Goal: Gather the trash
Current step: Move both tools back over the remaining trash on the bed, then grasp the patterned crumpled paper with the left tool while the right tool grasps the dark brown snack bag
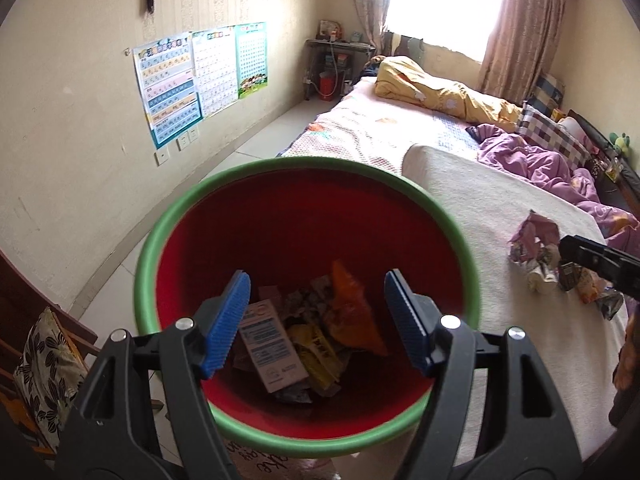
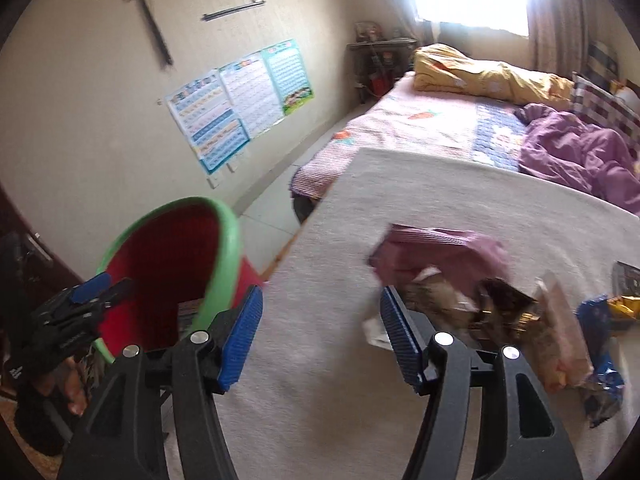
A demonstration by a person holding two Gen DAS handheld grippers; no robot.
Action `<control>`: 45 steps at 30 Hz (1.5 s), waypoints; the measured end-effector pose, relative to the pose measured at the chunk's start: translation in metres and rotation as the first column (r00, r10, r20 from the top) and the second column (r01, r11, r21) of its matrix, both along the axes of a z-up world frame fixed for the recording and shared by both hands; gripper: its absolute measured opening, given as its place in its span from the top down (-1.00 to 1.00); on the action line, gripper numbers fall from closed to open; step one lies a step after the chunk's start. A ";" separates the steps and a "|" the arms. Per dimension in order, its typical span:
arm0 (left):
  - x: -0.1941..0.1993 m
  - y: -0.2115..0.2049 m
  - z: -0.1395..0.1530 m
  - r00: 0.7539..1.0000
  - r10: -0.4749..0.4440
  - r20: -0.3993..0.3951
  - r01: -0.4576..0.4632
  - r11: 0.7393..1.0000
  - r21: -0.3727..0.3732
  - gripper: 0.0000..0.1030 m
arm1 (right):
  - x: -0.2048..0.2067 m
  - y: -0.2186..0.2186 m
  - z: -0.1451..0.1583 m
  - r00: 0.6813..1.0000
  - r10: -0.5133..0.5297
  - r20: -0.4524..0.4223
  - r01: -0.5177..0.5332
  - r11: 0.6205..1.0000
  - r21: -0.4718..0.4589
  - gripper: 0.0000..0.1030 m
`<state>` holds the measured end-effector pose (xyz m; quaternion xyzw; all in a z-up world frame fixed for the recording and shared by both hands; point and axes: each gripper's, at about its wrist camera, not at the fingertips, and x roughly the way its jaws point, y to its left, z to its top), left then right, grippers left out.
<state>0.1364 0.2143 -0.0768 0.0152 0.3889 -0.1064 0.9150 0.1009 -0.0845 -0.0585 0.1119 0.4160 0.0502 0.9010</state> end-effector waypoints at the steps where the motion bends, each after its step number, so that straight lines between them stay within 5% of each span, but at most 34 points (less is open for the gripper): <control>1: -0.002 -0.006 0.001 1.000 -0.009 0.004 0.009 1.000 -0.001 -0.31 | -0.002 -0.014 -0.003 0.999 -0.033 -0.011 0.033 0.999 -0.012 -0.16; 5: -0.008 -0.034 0.008 0.998 -0.064 0.009 0.064 0.998 -0.011 -0.31 | -0.003 -0.057 -0.015 0.992 -0.113 -0.056 0.108 0.991 -0.084 -0.21; 11: -0.018 -0.085 0.002 0.988 -0.155 -0.014 0.154 0.988 -0.005 -0.31 | -0.002 -0.092 -0.042 0.987 -0.074 -0.142 0.056 0.990 -0.129 -0.32; 15: -0.020 -0.121 -0.008 0.977 -0.208 -0.051 0.207 0.978 -0.017 -0.31 | 0.001 -0.097 -0.060 0.986 -0.018 -0.166 -0.001 0.993 -0.117 -0.31; 17: -0.019 -0.138 -0.013 0.971 -0.229 -0.070 0.228 0.973 -0.023 -0.31 | 0.000 -0.098 -0.063 0.987 0.014 -0.161 -0.032 0.993 -0.111 -0.10; 28: -0.025 -0.208 -0.019 0.949 -0.303 -0.085 0.300 0.953 -0.043 -0.31 | -0.054 -0.100 -0.037 0.989 0.106 -0.099 -0.105 0.994 0.018 -0.02; 45: 0.018 -0.254 -0.061 0.941 -0.212 -0.264 0.194 0.977 -0.092 -0.31 | -0.095 -0.125 -0.023 0.996 0.059 -0.065 -0.056 0.998 0.042 -0.03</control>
